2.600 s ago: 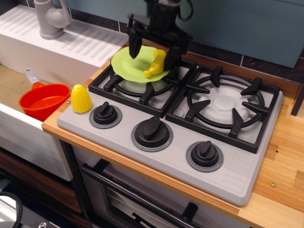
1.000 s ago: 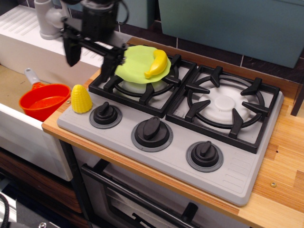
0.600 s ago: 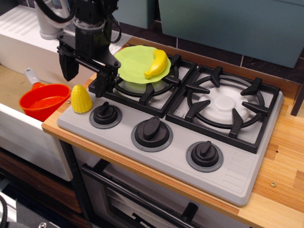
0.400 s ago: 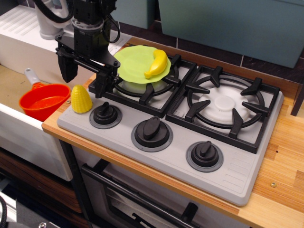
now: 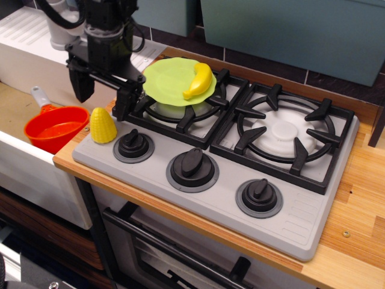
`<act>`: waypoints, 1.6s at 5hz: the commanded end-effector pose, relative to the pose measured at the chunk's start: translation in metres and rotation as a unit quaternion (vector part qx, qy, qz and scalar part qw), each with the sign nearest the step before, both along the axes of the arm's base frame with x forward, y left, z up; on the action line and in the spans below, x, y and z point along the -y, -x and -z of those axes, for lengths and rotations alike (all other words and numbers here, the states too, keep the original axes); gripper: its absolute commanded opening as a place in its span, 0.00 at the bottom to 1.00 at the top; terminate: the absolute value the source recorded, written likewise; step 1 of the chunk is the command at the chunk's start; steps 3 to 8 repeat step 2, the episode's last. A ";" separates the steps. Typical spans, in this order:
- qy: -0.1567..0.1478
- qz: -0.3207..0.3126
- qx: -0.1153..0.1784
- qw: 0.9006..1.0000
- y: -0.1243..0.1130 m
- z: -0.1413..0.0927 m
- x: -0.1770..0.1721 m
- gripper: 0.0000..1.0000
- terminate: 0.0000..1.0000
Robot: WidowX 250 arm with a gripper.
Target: End effector transition from object to object
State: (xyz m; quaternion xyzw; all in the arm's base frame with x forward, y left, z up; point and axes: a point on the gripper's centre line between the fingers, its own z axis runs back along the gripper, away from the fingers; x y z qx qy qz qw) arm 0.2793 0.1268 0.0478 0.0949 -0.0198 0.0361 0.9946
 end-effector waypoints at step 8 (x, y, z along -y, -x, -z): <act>-0.016 -0.015 0.021 1.000 -0.009 0.011 -0.015 1.00 1.00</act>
